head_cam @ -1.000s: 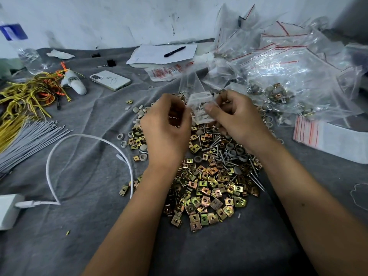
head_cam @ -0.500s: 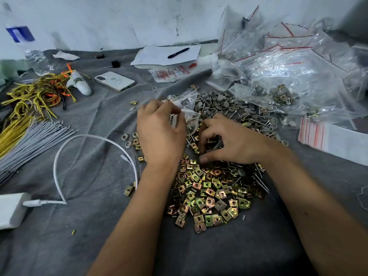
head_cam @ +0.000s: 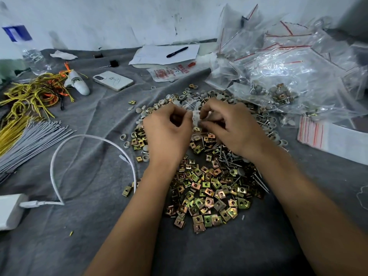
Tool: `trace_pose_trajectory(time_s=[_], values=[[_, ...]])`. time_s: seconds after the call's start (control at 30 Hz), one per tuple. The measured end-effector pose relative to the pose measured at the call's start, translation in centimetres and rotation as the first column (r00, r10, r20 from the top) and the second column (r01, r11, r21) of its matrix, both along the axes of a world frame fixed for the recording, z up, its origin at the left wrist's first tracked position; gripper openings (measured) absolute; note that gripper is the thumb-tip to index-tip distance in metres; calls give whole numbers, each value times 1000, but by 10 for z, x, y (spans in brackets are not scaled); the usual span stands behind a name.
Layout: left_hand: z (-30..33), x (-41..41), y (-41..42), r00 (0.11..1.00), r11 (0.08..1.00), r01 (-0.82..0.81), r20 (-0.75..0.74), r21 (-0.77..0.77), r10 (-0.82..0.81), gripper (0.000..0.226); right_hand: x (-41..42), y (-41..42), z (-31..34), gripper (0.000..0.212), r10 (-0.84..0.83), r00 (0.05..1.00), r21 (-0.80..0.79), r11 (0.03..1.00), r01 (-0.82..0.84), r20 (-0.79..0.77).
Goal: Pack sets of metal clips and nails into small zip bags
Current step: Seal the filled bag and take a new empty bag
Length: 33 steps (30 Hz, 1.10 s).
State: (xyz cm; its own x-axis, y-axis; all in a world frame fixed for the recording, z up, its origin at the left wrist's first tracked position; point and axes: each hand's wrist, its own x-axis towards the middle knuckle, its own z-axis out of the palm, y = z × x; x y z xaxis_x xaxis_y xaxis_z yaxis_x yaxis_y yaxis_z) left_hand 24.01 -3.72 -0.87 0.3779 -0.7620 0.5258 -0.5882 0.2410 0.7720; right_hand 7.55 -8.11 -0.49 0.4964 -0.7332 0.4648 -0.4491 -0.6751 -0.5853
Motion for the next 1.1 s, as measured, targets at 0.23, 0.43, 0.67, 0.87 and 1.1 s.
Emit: trace_pose_trajectory(time_s=[0.23, 0.43, 0.67, 0.87, 1.1], values=[[-4, -2, -2, 999, 998, -25, -31, 57, 27, 25, -9, 2, 11, 11, 7, 940, 84, 996, -38, 342], [-12, -8, -5, 999, 998, 28, -35, 61, -26, 25, -53, -10, 25, 24, 115, 985, 366, 929, -59, -132], [-15, -9, -6, 998, 997, 59, -28, 56, -57, 22, -69, -17, 25, 39, 283, 841, 472, 881, -38, -460], [-13, -11, -5, 998, 997, 53, -29, 61, -51, 23, -52, -16, 17, 18, 184, 932, 431, 902, -33, -313], [-12, -11, -4, 998, 995, 64, -22, 75, -63, 19, -30, -11, 11, 13, 9, 993, 150, 988, -26, 118]])
